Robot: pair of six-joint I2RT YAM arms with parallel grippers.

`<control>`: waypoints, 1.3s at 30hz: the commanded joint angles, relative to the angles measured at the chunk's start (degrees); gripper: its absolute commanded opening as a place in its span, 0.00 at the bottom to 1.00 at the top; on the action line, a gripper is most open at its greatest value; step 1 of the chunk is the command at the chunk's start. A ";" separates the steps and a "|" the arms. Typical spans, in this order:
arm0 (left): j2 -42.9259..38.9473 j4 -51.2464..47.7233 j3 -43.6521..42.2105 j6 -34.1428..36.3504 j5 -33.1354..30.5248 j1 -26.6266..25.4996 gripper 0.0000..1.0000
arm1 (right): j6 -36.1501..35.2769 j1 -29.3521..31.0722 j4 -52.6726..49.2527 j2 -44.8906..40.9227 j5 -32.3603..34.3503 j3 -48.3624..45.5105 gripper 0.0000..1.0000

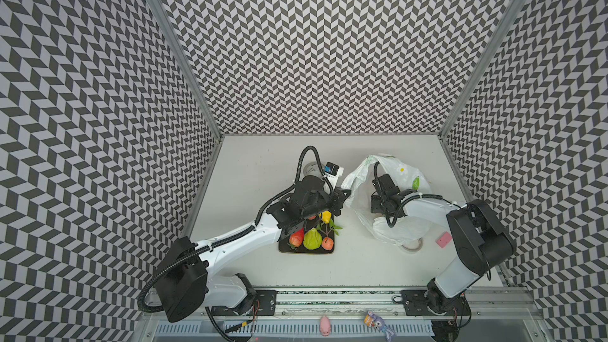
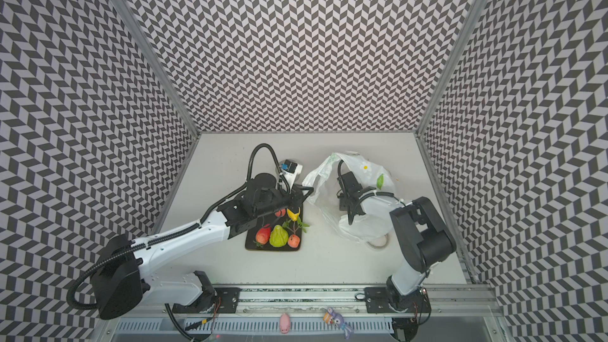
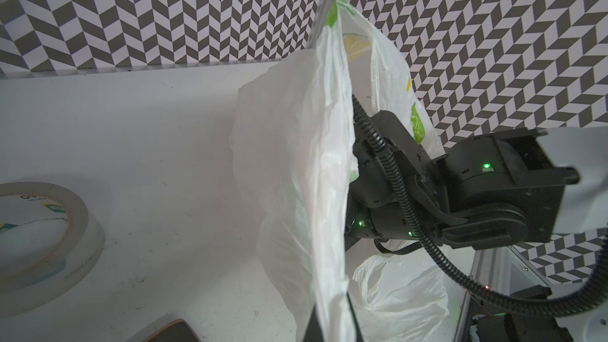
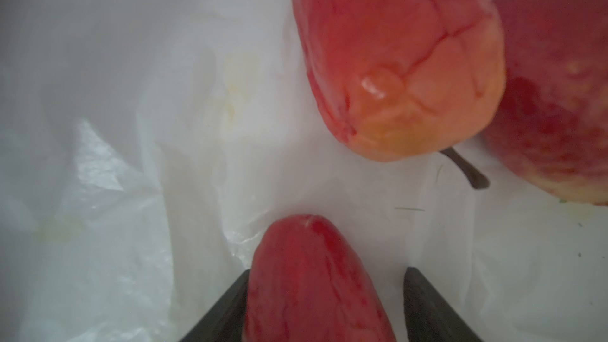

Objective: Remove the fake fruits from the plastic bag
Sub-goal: 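Close the right gripper on a red strawberry inside the bag, then lift the red strawberry toward the tray while the left gripper releases the bag and withdraws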

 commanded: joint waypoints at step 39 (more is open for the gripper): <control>9.20 -1.84 17.40 -0.28 -9.42 2.08 0.00 | -18.61 3.60 1.23 -21.32 -23.35 -7.84 0.27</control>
